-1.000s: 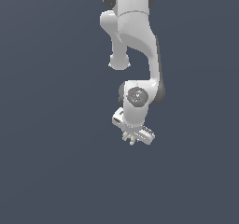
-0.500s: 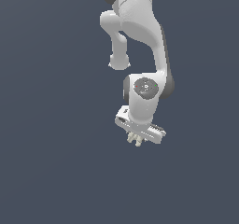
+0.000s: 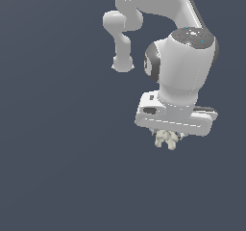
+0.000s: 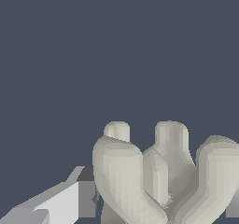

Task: Pick up the object and move it to a goal position.

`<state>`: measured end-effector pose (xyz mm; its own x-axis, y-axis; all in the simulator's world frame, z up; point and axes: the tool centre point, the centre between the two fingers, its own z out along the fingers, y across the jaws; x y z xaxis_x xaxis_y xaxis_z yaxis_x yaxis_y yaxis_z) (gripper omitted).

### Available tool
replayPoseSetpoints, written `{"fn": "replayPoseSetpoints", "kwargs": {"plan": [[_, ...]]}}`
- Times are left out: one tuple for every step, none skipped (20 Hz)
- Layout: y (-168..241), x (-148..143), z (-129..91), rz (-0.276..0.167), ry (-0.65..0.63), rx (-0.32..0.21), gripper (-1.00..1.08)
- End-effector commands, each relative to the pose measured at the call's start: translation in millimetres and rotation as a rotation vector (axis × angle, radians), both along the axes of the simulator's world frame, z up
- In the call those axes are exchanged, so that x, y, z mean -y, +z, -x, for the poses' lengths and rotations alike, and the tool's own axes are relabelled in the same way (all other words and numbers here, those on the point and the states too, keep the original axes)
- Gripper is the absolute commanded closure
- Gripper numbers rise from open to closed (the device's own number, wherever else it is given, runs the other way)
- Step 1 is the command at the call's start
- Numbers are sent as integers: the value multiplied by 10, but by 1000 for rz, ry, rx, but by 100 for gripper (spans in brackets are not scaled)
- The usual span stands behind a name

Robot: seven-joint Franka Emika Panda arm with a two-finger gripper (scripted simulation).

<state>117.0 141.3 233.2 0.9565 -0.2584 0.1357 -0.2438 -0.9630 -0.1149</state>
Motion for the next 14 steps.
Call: {"fn": "replayPoseSetpoints", "kwargs": {"plan": [[418,-193,-67,-11,71,36,108],[562,-259,-85,-15,95,48,108],[694,-321,-98,-18,117,59,108],[816,-377,-107,-22,138,69,108],[927,-429,-114,-25,156,78,108],[1027,-475,-118,-28,173,86,108],[1117,-517,-121,-31,188,94,108],[1199,-555,-122,-33,202,101,108],[1272,-588,-123,-35,214,107,108],[1338,-618,-122,-37,225,112,108],[1395,-645,-121,-39,234,117,108],[1444,-667,-120,-41,243,121,108],[1485,-686,-119,-42,250,124,108],[1519,-702,-118,-43,255,127,108]]}}
